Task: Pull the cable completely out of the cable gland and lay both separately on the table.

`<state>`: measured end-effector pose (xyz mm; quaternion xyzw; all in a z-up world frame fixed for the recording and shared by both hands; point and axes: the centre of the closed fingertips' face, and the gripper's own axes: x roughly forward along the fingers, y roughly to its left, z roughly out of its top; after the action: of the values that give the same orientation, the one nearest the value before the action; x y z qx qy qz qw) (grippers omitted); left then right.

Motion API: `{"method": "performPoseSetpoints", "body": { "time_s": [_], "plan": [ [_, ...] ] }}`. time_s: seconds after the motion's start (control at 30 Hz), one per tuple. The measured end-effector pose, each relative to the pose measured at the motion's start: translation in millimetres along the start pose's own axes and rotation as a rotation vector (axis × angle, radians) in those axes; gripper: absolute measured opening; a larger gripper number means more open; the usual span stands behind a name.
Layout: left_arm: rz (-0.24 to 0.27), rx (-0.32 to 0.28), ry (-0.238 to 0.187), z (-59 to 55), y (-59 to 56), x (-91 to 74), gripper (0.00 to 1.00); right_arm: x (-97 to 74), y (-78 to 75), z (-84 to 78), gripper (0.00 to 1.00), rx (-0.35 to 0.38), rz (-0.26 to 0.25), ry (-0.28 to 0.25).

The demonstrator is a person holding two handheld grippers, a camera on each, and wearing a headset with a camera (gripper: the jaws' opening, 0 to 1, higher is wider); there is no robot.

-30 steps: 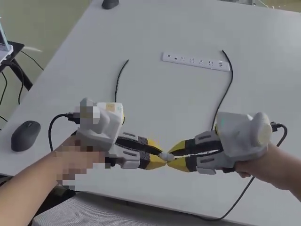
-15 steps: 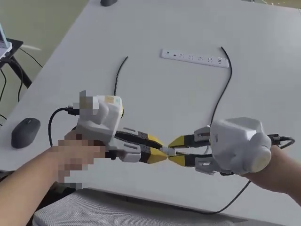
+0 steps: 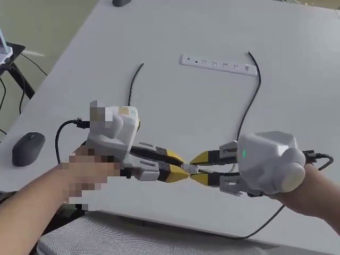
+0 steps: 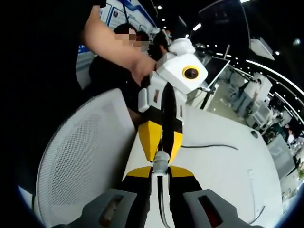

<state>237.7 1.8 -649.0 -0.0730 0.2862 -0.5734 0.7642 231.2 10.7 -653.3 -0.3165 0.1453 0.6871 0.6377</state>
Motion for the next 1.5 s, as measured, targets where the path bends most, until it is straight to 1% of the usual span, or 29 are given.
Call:
{"method": "performPoseSetpoints", "body": {
  "time_s": [0.07, 0.13, 0.2, 0.23, 0.27, 0.3, 0.33, 0.4, 0.43, 0.47, 0.5, 0.53, 0.57, 0.63, 0.67, 0.73, 0.77, 0.8, 0.83, 0.87, 0.9, 0.97, 1.0, 1.1, 1.17, 1.23, 1.37, 1.43, 1.5],
  "plan": [
    [0.0, 0.007, -0.003, 0.0, -0.3, 0.2, 0.15, -0.2, 0.0, -0.6, 0.09, 0.014, -0.001, 0.001],
    [0.001, 0.017, -0.003, 0.1, -0.6, 0.3, 0.15, -0.8, -1.7, -1.2, 0.1, 0.045, -0.004, 0.006],
    [0.005, 0.036, -0.008, 1.4, -0.4, 0.0, 0.15, -2.5, -3.2, 0.8, 0.1, 0.061, -0.01, -0.009],
    [0.006, 0.048, -0.012, 2.3, -0.7, -0.4, 0.15, -3.7, -5.1, 2.6, 0.11, 0.096, -0.017, -0.022],
    [0.008, 0.057, -0.013, 2.6, -0.8, -0.7, 0.15, -4.6, -6.6, 3.3, 0.12, 0.115, -0.023, -0.029],
    [0.013, 0.079, -0.016, 3.4, 0.1, -1.2, 0.15, -6.4, -9.3, 3.7, 0.13, 0.14, -0.033, -0.035],
    [0.013, 0.082, -0.017, 3.6, 0.2, -1.4, 0.15, -7.6, -10.6, 3.6, 0.14, 0.162, -0.04, -0.036],
    [0.023, 0.103, -0.023, 5.0, 1.7, -2.1, 0.15, -10.7, -13.5, 5.4, 0.16, 0.198, -0.054, -0.056],
    [0.026, 0.109, -0.025, 5.7, 1.7, -2.3, 0.15, -12.1, -14.6, 4.7, 0.16, 0.209, -0.059, -0.056],
    [0.029, 0.119, -0.031, 6.8, 1.6, -2.6, 0.15, -14.1, -15.8, 5.0, 0.16, 0.235, -0.068, -0.069],
    [0.03, 0.122, -0.036, 7.7, 1.7, -2.6, 0.15, -15.2, -16.4, 6.7, 0.16, 0.272, -0.072, -0.094],
    [0.028, 0.128, -0.04, 8.3, 1.2, -2.5, 0.15, -17.4, -18.0, 4.6, 0.16, 0.299, -0.085, -0.099],
    [0.029, 0.135, -0.042, 8.7, 1.4, -2.3, 0.15, -18.1, -18.5, 3.7, 0.18, 0.3, -0.088, -0.097],
    [0.031, 0.149, -0.032, 7.4, 2.1, -1.4, 0.15, -20.9, -19.2, -2.6, 0.2, 0.331, -0.111, -0.079],
    [0.033, 0.156, -0.031, 7.3, 3.0, -1.1, 0.15, -22.2, -20.6, -6.2, 0.2, 0.336, -0.132, -0.071],
    [0.04, 0.159, -0.032, 7.8, 5.9, -1.1, 0.15, -23.4, -21.1, -11.3, 0.21, 0.345, -0.159, -0.056],
    [0.054, 0.171, -0.037, 9.6, 8.6, -1.6, 0.15, -24.8, -23.9, -19.3, 0.2, 0.336, -0.199, -0.019],
    [0.056, 0.169, -0.043, 11.3, 9.1, -2.1, 0.15, -25.3, -24.1, -24.3, 0.18, 0.329, -0.216, 0.011],
    [0.055, 0.168, -0.045, 12.2, 9.3, -2.3, 0.15, -23.1, -20.2, -23.1, 0.18, 0.322, -0.212, 0.008],
    [0.055, 0.169, -0.046, 12.5, 9.3, -2.2, 0.15, -22.6, -20.8, -23.6, 0.18, 0.31, -0.228, 0.013],
    [0.059, 0.175, -0.045, 13.0, 10.5, -2.1, 0.15, -23.7, -24.4, -27.0, 0.17, 0.287, -0.27, 0.043],
    [0.065, 0.178, -0.036, 12.3, 12.8, -1.8, 0.15, -24.5, -28.9, -29.4, 0.11, 0.263, -0.325, 0.074],
    [0.071, 0.177, -0.039, 12.9, 14.4, -2.1, 0.15, -22.2, -28.7, -27.3, 0.1, 0.276, -0.335, 0.062],
    [0.071, 0.174, -0.039, 13.6, 16.0, -2.4, 0.15, -16.6, -24.0, -25.4, 0.07, 0.273, -0.328, 0.067],
    [0.072, 0.178, -0.033, 13.0, 15.8, -2.1, 0.15, -16.7, -25.3, -25.6, 0.06, 0.269, -0.349, 0.073],
    [0.074, 0.175, -0.033, 12.9, 15.9, -2.2, 0.15, -16.4, -25.3, -23.1, 0.06, 0.273, -0.348, 0.061],
    [0.076, 0.171, -0.031, 12.0, 15.9, -1.2, 0.15, -14.0, -25.0, -22.8, 0.06, 0.27, -0.35, 0.068],
    [0.073, 0.163, -0.034, 12.9, 14.8, -1.0, 0.15, -13.2, -24.7, -22.5, 0.04, 0.281, -0.351, 0.065],
    [0.075, 0.162, -0.035, 13.3, 14.7, -1.1, 0.15, -12.4, -24.8, -20.8, 0.04, 0.267, -0.359, 0.063]
  ]
}}
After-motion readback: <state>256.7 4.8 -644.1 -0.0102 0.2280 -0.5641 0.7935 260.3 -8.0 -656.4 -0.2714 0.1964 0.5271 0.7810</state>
